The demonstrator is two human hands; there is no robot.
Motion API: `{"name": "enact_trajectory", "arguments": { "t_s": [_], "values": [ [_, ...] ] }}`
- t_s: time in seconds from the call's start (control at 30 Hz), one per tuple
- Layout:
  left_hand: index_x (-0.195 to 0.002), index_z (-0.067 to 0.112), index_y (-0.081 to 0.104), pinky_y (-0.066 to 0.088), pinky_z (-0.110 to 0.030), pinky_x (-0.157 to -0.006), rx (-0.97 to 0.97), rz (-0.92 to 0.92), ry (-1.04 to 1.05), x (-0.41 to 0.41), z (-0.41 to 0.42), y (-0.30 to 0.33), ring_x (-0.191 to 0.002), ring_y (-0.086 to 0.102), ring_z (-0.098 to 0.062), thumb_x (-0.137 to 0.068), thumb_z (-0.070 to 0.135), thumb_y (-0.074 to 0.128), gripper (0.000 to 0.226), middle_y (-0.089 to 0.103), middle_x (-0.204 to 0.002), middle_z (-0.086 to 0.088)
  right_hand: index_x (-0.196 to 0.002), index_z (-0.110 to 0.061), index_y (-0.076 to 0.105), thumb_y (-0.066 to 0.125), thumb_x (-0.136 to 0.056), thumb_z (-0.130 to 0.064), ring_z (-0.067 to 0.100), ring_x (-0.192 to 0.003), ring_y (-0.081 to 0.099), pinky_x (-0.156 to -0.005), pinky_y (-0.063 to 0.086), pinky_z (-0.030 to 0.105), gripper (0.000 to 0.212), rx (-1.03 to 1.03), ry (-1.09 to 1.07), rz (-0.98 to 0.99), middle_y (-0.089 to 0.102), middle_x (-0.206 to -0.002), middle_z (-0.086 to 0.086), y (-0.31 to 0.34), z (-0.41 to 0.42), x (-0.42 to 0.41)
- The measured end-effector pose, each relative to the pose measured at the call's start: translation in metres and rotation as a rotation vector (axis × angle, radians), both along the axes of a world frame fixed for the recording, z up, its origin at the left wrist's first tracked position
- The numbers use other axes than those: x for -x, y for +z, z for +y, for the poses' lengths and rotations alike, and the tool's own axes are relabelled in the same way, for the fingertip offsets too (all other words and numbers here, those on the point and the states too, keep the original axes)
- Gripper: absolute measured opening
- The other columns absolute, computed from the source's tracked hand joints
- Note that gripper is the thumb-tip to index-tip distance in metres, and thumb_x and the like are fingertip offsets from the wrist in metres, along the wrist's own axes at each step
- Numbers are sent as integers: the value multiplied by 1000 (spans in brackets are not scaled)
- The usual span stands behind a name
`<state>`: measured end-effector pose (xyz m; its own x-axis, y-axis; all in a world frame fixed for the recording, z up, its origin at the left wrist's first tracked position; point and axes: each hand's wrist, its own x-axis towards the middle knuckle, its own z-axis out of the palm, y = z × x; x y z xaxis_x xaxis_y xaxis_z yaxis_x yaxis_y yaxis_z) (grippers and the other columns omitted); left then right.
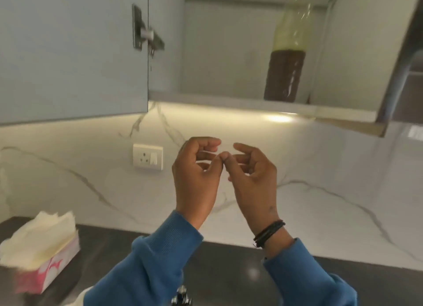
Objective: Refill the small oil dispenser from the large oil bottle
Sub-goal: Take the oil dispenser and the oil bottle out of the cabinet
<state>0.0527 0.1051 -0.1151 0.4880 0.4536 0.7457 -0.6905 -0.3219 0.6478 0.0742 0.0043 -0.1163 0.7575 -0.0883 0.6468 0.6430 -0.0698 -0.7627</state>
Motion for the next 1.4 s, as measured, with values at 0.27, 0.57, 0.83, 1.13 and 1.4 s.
{"name": "enact_trajectory", "arguments": {
  "t_s": [0.27, 0.57, 0.83, 1.13, 1.4],
  "values": [
    [-95, 12, 68, 54, -19, -72, -180, -311, -37, -50, -41, 138, -81, 65, -9, -84, -2, 70, 18, 68, -92, 1, -103, -21, 68, 73, -87, -30, 21, -84, 71, -77, 61, 48, 19, -190, -106, -178, 72, -88, 1, 134, -32, -34],
    [-116, 15, 63, 48, -18, -81, -168, 48, -183, -119, -71, 225, -97, 61, -11, -86, 12, 72, 32, 66, -114, -1, -125, -22, 55, 71, -84, -33, 23, -106, 61, -86, 53, 32, 45, -89, -430, -49, 57, -127, 5, 221, -73, -97],
    [-133, 8, 58, 53, -35, -92, -145, 323, -298, -159, -76, 234, -109, 66, -27, -69, 53, 71, 79, 67, -126, -10, -139, -14, 38, 71, -86, -23, 21, -94, 53, -77, 46, 30, 63, 212, -298, 161, 55, -113, 7, 234, -81, -106],
    [-139, 13, 55, 49, -33, -95, -129, 208, -206, -156, -69, 229, -113, 60, -21, -70, 53, 83, 85, 63, -130, -4, -112, -19, 52, 74, -84, -26, 25, -100, 58, -93, 53, 40, 36, 211, -354, 86, 60, -104, 0, 233, -75, -100],
    [-91, 32, 71, 56, -25, -78, -140, 24, -230, -113, -65, 227, -88, 64, -3, -52, 63, 89, 53, 69, -96, 10, -107, -27, 46, 79, -77, -33, 9, -83, 59, -62, 48, 21, 45, 118, -337, -140, 58, -98, -4, 220, -76, -83]
  ]
}}
